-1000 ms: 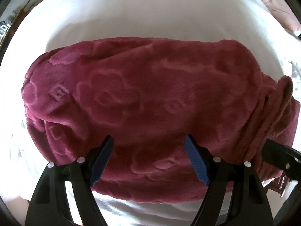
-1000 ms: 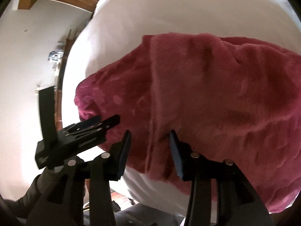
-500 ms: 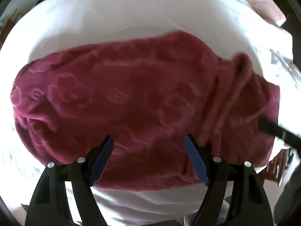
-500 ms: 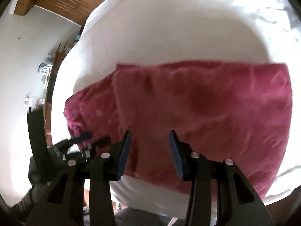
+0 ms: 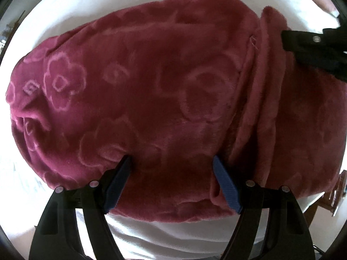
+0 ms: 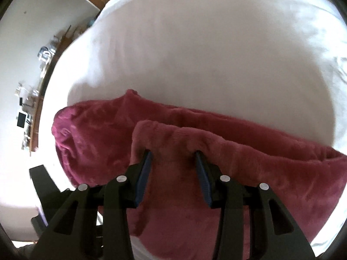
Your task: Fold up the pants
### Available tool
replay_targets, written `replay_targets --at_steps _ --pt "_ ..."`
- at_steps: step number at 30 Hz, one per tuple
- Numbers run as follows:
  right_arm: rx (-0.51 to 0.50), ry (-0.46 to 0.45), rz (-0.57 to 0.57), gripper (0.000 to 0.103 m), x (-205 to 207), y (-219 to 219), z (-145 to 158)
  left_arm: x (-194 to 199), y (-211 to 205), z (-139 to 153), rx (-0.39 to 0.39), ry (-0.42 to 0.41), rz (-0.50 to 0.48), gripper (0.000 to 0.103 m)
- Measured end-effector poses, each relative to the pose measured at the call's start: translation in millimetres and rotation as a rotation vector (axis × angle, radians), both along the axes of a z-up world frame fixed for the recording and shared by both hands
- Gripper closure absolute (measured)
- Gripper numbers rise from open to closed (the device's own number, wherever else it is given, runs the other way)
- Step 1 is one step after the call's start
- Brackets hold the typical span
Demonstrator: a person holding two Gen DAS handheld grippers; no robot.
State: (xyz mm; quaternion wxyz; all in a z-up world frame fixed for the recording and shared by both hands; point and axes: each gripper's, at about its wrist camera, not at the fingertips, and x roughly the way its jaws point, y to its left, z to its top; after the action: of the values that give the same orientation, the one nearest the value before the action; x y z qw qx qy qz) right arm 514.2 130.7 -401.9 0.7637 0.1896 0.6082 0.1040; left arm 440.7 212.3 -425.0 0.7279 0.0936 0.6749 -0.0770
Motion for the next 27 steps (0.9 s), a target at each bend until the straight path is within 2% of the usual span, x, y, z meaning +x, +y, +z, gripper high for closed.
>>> replay_targets --at_steps 5,11,16,19,24,27 --pt "-0.031 0.021 0.050 0.060 11.7 10.2 -20.2 -3.3 -9.5 -19.2 0.035 -0.010 0.038 0.026" --pt "-0.039 0.029 0.121 0.060 10.4 10.0 -25.8 -5.1 -17.0 -28.1 0.051 -0.009 0.089 0.025" --pt "0.009 0.000 0.135 0.060 0.2 -1.5 -4.7 -11.4 -7.1 -19.7 0.032 0.007 0.160 0.025" --pt "0.018 -0.036 0.136 0.049 -17.9 -14.6 10.7 -19.0 2.8 -12.3 0.037 0.005 0.194 0.026" --pt "-0.027 -0.081 0.159 0.046 -54.1 -35.4 26.1 -31.5 12.9 5.1 0.029 -0.013 0.244 0.026" --pt "-0.039 -0.078 0.162 0.046 -72.2 -43.8 24.0 -33.6 25.4 18.7 0.013 -0.021 0.274 0.026"
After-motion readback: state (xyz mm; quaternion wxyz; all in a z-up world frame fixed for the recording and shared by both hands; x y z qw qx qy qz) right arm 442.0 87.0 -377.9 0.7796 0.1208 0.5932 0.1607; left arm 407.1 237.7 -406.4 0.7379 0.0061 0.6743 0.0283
